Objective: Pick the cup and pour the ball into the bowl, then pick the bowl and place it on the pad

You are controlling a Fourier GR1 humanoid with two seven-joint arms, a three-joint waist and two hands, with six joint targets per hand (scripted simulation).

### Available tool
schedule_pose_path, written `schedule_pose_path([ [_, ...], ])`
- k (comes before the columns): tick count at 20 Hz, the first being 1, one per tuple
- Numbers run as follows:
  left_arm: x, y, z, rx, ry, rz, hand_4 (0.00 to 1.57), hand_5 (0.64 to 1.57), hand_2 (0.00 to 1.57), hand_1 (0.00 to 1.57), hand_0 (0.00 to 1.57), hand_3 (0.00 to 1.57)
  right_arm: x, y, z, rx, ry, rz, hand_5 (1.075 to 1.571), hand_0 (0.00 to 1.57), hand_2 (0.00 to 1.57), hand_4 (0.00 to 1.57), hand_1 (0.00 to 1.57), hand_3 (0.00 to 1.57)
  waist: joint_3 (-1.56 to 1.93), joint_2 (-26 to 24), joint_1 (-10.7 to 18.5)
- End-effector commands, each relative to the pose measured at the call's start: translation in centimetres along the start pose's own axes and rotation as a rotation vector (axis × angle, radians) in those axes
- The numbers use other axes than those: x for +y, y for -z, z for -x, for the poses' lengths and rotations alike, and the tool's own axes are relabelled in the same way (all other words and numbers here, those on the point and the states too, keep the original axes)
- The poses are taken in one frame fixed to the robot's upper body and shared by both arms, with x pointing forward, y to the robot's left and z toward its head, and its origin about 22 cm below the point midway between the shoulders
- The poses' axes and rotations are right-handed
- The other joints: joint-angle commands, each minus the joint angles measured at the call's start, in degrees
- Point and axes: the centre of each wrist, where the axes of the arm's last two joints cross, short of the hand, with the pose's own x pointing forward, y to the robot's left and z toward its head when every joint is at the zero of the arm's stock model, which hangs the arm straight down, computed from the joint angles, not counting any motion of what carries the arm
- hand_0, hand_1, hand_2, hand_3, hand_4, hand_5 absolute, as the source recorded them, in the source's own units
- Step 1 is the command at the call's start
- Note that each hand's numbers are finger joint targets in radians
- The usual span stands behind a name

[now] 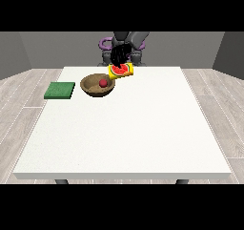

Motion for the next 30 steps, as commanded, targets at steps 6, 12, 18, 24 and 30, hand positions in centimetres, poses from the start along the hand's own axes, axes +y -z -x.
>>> schedule_pose_path([
  [6, -1.8, -2.4, 8.7, 0.423, -0.551, -0.174, 0.76, 1.568, 1.57, 1.24, 1.24, 1.57, -2.0, -2.4, 0.0, -0.019, -0.003, 0.026, 1.565, 0.00, 0.00, 0.38, 0.00, 0.00, -0.28, 1.31, 2.59],
  [12, -5.8, -9.4, 10.5, 0.490, -0.756, -0.266, 1.31, 1.549, 1.57, 1.55, 1.55, 1.57, -0.3, -3.1, -2.3, -0.124, -0.014, 0.003, 1.566, 0.00, 0.00, 0.40, 0.00, 0.00, -0.41, 7.15, 1.86],
  [18, -1.5, -5.7, 6.7, 0.551, -1.352, -0.427, 1.24, 1.547, 1.57, 1.37, 1.37, 1.57, 0.0, -2.8, -2.4, -0.131, 0.015, 0.045, 1.565, 0.00, 0.00, 0.45, 0.00, 0.00, -1.37, 8.58, 5.50],
  [24, -0.7, -6.2, 11.9, 0.378, -1.787, -0.630, 0.26, 1.569, 0.00, 0.41, 0.41, 0.00, 1.0, -2.7, -2.9, -0.156, 0.015, 0.087, 1.564, 0.00, 0.00, 0.53, 0.00, 0.00, -0.69, 13.16, 11.86],
  [30, -2.9, -9.6, 20.3, 0.288, -1.870, -0.733, 0.00, 1.553, 0.00, 0.00, 0.00, 0.00, 5.3, -3.1, -6.0, -0.243, -0.011, 0.030, 1.568, 0.00, 0.00, 0.49, 0.00, 0.00, -0.11, 20.18, 8.78],
])
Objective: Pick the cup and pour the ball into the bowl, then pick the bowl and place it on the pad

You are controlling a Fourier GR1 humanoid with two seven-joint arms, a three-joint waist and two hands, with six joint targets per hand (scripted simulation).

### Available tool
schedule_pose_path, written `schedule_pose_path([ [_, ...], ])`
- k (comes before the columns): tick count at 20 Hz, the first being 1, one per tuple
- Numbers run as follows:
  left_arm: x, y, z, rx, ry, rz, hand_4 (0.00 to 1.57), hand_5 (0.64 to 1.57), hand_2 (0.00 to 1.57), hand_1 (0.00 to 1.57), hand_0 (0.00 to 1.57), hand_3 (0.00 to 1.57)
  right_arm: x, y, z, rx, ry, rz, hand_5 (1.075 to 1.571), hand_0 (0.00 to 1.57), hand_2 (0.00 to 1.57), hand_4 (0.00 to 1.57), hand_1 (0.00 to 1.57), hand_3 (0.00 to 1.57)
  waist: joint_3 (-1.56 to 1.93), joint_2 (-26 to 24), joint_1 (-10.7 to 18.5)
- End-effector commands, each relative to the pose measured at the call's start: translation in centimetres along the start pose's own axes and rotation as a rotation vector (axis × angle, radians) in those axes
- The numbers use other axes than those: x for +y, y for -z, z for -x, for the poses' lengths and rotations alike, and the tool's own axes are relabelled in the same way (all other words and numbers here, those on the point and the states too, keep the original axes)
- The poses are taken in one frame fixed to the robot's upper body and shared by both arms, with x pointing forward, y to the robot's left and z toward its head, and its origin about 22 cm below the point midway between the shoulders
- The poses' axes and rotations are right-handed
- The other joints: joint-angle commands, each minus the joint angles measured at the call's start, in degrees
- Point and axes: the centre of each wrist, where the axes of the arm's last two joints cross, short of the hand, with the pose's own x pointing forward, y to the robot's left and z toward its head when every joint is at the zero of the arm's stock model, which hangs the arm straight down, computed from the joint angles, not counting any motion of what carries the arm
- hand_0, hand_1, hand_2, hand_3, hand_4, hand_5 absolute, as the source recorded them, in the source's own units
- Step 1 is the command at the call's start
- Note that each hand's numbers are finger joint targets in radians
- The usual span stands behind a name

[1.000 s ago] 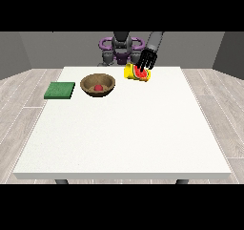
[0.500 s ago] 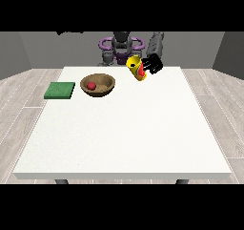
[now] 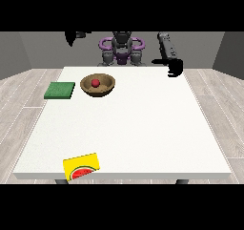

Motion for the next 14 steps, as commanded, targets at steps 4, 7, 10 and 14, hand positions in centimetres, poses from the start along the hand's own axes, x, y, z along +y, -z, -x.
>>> schedule_pose_path([
  [4, 8.5, 6.4, -5.6, -0.051, -0.063, 0.074, 0.00, 1.537, 0.00, 0.00, 0.00, 0.00, 3.1, 0.0, 1.0, -0.004, -0.016, 0.006, 1.569, 0.00, 0.00, 0.48, 0.00, 0.00, 0.39, 5.46, -0.36],
  [7, 9.5, 8.2, -8.1, -0.072, -0.021, 0.102, 0.00, 1.525, 0.00, 0.00, 0.00, 0.00, 1.7, 0.8, 3.9, 0.053, 0.000, 0.049, 1.569, 0.00, 0.00, 0.47, 0.00, 0.00, 0.46, 4.71, 0.93],
  [10, 11.2, 10.8, -12.6, -0.122, 0.035, 0.146, 0.00, 1.521, 0.00, 0.00, 0.00, 0.00, 0.6, 0.6, 6.9, 0.073, 0.045, 0.091, 1.568, 0.00, 0.00, 0.41, 0.00, 0.00, 0.53, 5.95, 2.35],
  [14, 10.3, 12.4, -15.3, -0.124, 0.076, 0.192, 0.00, 1.523, 0.00, 0.00, 0.00, 0.00, 0.3, 0.1, 11.5, 0.124, 0.076, 0.092, 1.570, 0.00, 0.00, 0.42, 0.00, 0.00, 0.56, 6.94, 3.08],
])
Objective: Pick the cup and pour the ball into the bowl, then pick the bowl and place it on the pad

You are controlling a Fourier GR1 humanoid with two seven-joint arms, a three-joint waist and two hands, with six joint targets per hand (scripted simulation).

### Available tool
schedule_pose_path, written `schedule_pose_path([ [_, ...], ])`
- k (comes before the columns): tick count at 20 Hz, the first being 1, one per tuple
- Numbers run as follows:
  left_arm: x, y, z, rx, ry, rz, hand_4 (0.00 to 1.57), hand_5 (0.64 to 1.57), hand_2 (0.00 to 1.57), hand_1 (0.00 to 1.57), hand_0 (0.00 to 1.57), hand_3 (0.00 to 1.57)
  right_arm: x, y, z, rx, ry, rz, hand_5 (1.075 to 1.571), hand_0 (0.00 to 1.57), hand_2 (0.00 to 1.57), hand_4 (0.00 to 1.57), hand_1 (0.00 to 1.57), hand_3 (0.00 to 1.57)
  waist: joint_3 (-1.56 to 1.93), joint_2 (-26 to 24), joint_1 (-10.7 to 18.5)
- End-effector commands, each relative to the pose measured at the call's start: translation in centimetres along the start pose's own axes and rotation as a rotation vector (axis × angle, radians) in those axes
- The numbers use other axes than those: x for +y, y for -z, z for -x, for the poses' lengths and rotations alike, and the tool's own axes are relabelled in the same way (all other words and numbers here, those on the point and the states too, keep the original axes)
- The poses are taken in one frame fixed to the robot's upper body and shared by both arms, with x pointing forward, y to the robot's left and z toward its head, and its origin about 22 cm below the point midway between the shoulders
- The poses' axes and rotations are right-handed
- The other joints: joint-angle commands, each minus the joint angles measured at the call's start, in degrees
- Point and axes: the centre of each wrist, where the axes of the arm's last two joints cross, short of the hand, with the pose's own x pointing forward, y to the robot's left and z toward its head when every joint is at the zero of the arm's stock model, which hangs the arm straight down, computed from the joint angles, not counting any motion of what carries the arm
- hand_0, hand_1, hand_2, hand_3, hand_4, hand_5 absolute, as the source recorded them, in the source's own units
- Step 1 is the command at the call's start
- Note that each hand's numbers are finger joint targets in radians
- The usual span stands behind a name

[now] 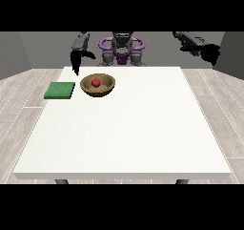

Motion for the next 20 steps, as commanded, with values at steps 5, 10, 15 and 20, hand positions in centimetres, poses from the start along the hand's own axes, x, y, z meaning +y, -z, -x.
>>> schedule_pose_path([
  [5, 1.5, 4.1, -6.8, -0.018, 0.088, 0.011, 0.00, 1.541, 0.00, 0.00, 0.00, 0.00, -3.8, 0.0, 6.4, 0.075, 0.031, 0.012, 1.571, 0.00, 0.00, 0.33, 0.00, 0.00, 0.03, -0.19, -1.02],
  [10, 1.5, 6.3, -10.7, -0.069, 0.065, 0.036, 0.00, 1.545, 0.00, 0.00, 0.00, 0.00, -2.0, 1.6, 9.1, 0.079, 0.066, 0.028, 1.570, 0.00, 0.00, 0.29, 0.00, 0.00, 0.01, 1.70, 0.04],
  [15, 2.4, 6.3, -11.8, -0.090, 0.046, 0.043, 0.00, 1.535, 0.00, 0.00, 0.00, 0.00, -3.1, 2.4, 10.3, 0.141, 0.099, 0.084, 1.571, 0.00, 0.00, 0.41, 0.00, 0.00, -0.01, 1.71, 0.23],
  [20, 2.4, 7.0, -13.8, -0.088, 0.032, 0.052, 0.00, 1.537, 0.00, 0.00, 0.00, 0.00, -5.4, 3.0, 10.8, 0.154, 0.127, 0.097, 1.571, 0.00, 0.00, 0.40, 0.00, 0.00, 0.02, 2.14, 0.77],
])
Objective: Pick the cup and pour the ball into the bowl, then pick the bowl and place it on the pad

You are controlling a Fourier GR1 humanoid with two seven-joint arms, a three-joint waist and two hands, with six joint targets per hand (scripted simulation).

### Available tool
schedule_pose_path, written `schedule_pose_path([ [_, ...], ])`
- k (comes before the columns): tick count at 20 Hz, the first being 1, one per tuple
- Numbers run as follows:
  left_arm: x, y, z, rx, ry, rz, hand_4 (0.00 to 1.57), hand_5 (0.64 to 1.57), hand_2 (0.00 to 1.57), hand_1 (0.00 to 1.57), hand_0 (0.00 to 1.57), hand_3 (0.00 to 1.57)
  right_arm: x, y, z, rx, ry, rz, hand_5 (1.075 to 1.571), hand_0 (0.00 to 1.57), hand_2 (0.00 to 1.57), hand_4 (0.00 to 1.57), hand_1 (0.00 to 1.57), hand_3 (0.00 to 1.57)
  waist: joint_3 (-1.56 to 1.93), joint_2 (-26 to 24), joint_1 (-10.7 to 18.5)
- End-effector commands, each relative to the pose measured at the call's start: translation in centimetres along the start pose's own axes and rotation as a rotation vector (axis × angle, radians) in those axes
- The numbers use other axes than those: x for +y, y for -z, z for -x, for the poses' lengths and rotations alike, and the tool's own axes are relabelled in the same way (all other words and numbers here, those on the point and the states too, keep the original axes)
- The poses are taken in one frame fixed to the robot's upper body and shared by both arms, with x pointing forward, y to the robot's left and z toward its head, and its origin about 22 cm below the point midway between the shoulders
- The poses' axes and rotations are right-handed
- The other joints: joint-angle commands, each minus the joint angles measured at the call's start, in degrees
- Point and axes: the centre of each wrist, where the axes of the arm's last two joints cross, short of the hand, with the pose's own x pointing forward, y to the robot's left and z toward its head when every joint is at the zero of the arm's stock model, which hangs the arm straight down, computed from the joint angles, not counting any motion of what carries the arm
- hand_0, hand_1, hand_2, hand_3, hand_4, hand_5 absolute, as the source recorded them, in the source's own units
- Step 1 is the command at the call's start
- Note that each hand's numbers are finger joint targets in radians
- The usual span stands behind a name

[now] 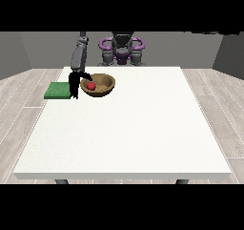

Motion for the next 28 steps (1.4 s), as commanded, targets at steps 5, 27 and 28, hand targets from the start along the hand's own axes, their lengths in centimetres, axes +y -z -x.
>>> schedule_pose_path([
  [5, 0.0, 1.1, -3.3, -0.061, -0.006, 0.039, 0.00, 1.529, 0.00, 0.00, 0.00, 0.00, -0.4, -0.3, 2.8, -0.002, -0.001, 0.046, 1.568, 0.00, 0.00, 0.31, 0.00, 0.00, 0.26, 2.72, 2.84],
  [27, -0.3, 2.0, -4.1, -0.045, -0.046, 0.062, 0.00, 1.546, 0.00, 0.00, 0.00, 0.00, 2.7, -1.0, 4.3, 0.197, -0.290, 0.191, 1.417, 1.57, 1.57, 1.18, 1.57, 1.57, 0.07, 1.13, 5.51],
  [28, 0.8, 0.9, -2.7, -0.019, -0.052, 0.041, 0.00, 1.546, 0.00, 0.00, 0.00, 0.00, 0.8, -1.9, 4.3, 0.214, -0.345, 0.221, 1.432, 1.57, 1.57, 1.16, 1.57, 1.57, 0.00, -0.46, 6.17],
])
